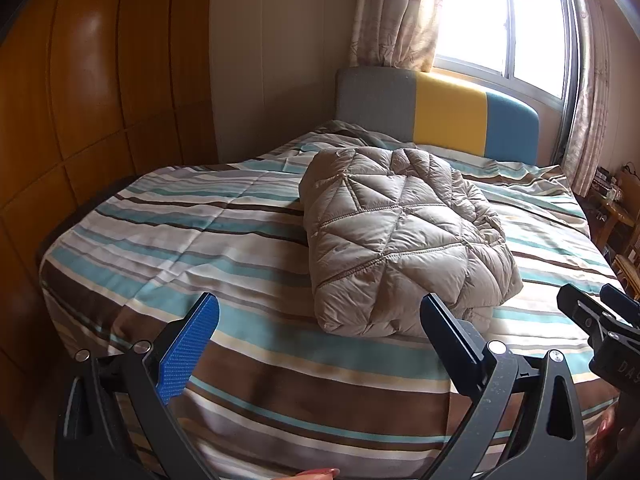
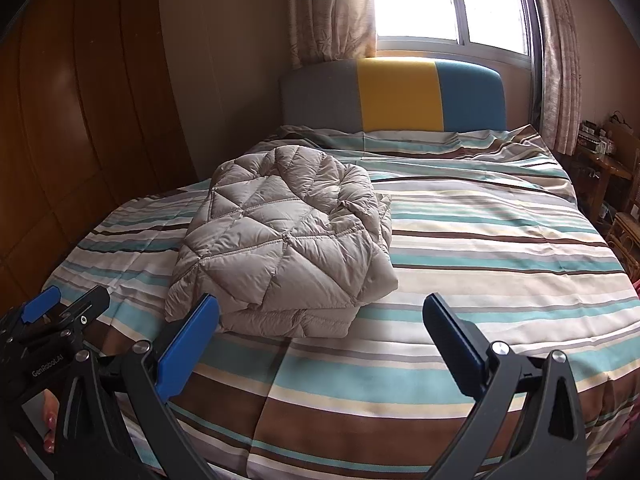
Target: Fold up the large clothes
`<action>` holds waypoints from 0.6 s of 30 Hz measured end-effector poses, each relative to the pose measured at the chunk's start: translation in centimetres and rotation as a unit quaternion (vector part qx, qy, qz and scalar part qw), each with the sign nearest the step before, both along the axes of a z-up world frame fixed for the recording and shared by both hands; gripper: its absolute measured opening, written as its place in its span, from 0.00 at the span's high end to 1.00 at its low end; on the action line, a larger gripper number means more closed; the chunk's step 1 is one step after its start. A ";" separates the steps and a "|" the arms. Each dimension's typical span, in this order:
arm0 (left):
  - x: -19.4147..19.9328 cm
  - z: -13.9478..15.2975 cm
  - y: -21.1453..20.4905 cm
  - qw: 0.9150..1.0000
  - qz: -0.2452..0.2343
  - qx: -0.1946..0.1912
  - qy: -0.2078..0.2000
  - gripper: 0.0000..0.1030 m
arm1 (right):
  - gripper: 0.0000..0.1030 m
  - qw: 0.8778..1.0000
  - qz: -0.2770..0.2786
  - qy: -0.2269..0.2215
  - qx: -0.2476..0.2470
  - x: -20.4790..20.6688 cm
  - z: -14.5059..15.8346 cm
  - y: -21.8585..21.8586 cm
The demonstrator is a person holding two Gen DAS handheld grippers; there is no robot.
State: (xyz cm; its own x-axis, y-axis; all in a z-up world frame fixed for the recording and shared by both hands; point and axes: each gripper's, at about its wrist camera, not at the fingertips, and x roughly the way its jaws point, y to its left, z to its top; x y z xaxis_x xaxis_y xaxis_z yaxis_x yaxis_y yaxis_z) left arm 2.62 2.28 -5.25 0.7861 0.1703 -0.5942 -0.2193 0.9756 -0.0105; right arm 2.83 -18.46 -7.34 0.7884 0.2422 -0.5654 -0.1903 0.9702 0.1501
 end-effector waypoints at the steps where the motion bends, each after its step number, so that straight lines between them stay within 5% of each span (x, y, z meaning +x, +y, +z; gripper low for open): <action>1: 0.0 0.0 0.0 1.000 0.000 0.000 0.000 0.03 | 0.02 1.000 0.001 0.000 0.001 0.0 0.0 0.0; 18: -0.1 -0.1 -0.1 1.000 0.000 0.000 0.003 0.03 | 0.02 1.000 -0.001 0.004 0.004 0.1 -0.2 -0.1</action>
State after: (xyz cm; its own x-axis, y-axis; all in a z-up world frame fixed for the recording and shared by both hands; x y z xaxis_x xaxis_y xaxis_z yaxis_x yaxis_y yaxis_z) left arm 2.55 2.20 -5.33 0.7819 0.1694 -0.5999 -0.2190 0.9757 -0.0099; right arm 2.97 -18.59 -7.54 0.7847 0.2454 -0.5692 -0.1880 0.9693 0.1587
